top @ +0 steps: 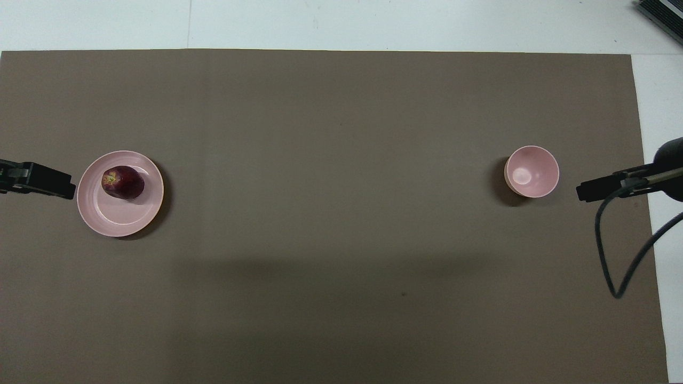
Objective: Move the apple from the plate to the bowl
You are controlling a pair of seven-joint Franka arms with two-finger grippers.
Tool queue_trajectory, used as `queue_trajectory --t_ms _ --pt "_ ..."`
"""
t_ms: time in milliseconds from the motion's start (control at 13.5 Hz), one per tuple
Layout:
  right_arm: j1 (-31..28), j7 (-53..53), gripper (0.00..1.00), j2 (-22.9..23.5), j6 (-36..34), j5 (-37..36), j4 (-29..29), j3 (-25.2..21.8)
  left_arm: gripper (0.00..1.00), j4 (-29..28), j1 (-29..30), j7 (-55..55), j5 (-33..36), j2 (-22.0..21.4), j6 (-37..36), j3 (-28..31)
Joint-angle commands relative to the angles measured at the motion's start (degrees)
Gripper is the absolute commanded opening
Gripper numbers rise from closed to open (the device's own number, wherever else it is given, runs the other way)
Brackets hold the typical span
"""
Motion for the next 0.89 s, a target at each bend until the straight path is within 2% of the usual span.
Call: queue_trajectory --t_ms 0,444,815 --pt "-0.67 -0.66 1.0 -0.14 0.43 -0.49 0.01 0.48 1.0 -4.07 0.49 1.28 -0.83 -0.51 4.39 0.08" --pt "-0.67 -0.75 1.0 -0.14 0.43 -0.49 0.01 0.48 1.0 -9.79 2.95 4.97 -0.83 1.15 13.0 0.08" --pt "-0.67 -0.66 1.0 -0.23 0.43 -0.49 0.01 0.48 1.0 -16.64 5.59 9.36 -1.71 3.26 24.42 0.08"
